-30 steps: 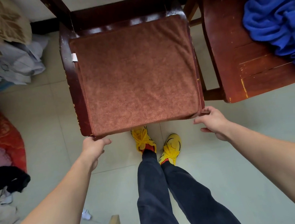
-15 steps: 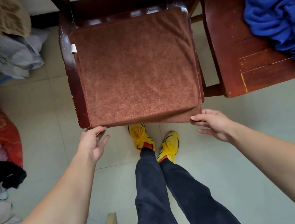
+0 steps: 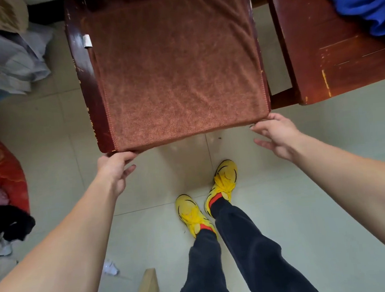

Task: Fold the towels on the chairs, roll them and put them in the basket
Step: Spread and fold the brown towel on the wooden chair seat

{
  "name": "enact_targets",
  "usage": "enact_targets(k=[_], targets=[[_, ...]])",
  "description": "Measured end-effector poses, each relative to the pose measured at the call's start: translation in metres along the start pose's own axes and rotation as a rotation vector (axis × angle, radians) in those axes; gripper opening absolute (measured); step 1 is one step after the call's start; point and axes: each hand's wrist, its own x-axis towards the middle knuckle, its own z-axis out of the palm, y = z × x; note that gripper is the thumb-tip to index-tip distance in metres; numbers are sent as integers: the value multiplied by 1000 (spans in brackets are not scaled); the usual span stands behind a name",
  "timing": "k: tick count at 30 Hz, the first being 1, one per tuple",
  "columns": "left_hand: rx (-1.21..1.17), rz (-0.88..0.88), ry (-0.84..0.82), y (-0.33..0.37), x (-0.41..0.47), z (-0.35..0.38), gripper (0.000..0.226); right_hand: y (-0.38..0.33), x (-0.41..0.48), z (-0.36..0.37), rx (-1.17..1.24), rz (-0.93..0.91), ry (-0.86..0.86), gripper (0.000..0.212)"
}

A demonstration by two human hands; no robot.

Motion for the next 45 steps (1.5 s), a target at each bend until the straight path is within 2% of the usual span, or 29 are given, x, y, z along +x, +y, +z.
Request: enact_targets(k=[5, 9, 15, 18, 21, 25, 28, 32, 35, 37, 41, 43, 45], targets=[[-97, -27, -102, -2, 2, 3, 37, 1, 6, 2, 3, 50, -87, 28], [-101, -80, -137, -8, -11, -6, 24, 10, -13, -11, 2, 83, -67, 12], [-211, -154, -150, -18, -66, -29, 17, 22, -64, -25, 231, 148, -67, 14], [-343, -177, -178, -18, -91, -36, 13, 18, -89, -22, 296, 120, -2, 13], [-401, -173, -116, -15, -104, -38, 12, 12, -105, -22, 212, 23, 112, 19], [-231, -106, 42, -3, -118, -44, 18, -1, -125, -26, 31, -117, 198, 24], [-167, -36, 79, 13, -129, -50, 25, -17, -138, -26, 27, -126, 228, 21], [-160, 24, -11, 50, -139, -55, 9, -49, -149, -18, 95, -99, 206, 14], [-148, 48, -110, 83, -134, -52, 13, -79, -144, -10, 183, -44, 165, 12], [-96, 83, -118, 105, -126, -47, 17, -100, -137, -4, 246, -27, 91, 13], [208, 198, -100, 146, -100, -31, 33, -143, -115, 9, 204, -40, 12, 11], [435, 281, -29, 166, -84, -19, 29, -157, -100, 15, 46, -118, 62, 20], [599, 364, 46, 186, -64, -4, 18, -172, -80, 21, -136, -222, 132, 13]])
